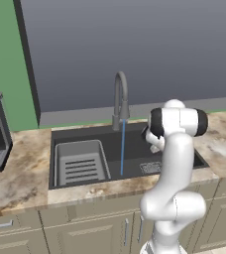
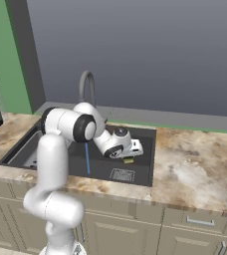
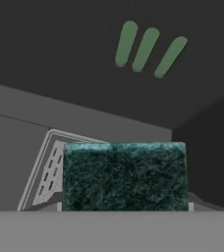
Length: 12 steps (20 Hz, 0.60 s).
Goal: Soak the sponge with water for a few seconds and then drop it inside the sink.
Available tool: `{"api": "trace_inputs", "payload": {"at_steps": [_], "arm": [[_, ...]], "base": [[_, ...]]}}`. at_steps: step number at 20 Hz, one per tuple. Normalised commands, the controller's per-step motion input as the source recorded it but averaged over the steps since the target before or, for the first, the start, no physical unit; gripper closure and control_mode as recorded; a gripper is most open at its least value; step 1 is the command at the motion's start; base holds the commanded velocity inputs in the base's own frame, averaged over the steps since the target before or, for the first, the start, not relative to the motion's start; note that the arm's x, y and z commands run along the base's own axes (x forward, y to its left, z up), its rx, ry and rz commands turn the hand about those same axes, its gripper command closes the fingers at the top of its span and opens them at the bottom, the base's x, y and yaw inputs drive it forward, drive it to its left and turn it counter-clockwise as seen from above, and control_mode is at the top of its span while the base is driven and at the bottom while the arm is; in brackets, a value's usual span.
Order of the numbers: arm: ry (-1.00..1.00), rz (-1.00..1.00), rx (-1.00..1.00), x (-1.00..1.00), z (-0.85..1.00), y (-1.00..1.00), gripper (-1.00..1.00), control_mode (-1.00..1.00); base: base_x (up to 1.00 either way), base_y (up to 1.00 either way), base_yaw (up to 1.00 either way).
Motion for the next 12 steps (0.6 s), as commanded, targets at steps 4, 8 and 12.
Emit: {"api": "trace_inputs", "payload": {"at_steps": [4, 8, 12], "arm": [[0.0, 0.0, -0.03, 0.17, -0.18, 0.14, 1.0, -1.0], [0.0, 0.0, -0.04, 0.1, -0.16, 0.0, 1.0, -1.0], [0.0, 0.0, -0.04, 0.01, -0.17, 0.0, 1.0, -1.0]], "base": [[0.0, 0.0, 0.0], [0.0, 0.0, 0.0], [0.0, 0.0, 0.0]]}}
